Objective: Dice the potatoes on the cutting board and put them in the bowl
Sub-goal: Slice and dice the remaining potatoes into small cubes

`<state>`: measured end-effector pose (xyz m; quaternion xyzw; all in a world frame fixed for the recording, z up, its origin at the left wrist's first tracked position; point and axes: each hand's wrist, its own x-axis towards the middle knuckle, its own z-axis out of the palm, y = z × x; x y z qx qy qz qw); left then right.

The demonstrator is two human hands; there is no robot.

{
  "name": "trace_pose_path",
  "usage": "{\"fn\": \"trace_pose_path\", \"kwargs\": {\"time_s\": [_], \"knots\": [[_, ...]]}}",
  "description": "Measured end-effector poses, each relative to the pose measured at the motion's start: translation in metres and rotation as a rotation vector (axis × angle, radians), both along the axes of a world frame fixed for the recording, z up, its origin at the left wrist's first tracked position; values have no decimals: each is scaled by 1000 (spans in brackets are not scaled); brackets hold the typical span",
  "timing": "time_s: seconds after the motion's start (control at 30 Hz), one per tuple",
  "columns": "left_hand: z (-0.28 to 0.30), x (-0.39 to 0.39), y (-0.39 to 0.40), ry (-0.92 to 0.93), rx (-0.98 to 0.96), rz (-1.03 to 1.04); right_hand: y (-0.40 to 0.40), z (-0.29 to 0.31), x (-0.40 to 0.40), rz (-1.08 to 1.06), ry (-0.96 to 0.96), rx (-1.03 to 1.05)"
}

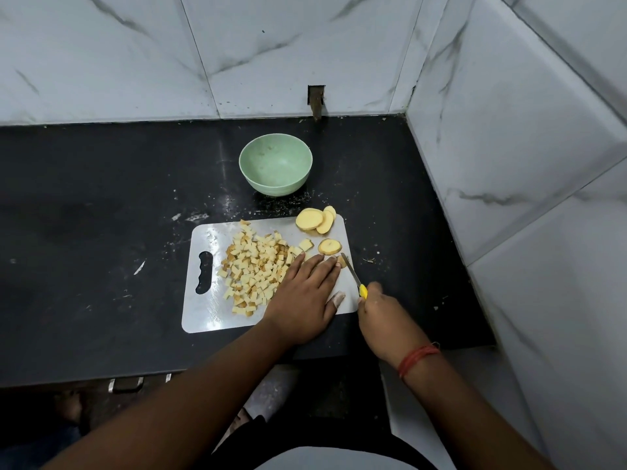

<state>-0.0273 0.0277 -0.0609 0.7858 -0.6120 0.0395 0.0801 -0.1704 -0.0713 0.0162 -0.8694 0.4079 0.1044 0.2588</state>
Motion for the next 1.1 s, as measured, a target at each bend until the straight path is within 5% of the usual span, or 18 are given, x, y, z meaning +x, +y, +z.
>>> {"fn": "trace_pose_path", "kwargs": {"time_s": [0.4, 0.73, 1.1], "knots": [[-3, 1, -2, -3, 20, 24, 11, -15, -16, -57, 122, 154], [-3, 0, 1, 12, -26, 21, 7, -2, -6, -18, -38, 101], [-5, 2, 0, 28, -21, 24, 1, -5, 18, -43, 153, 144]]}}
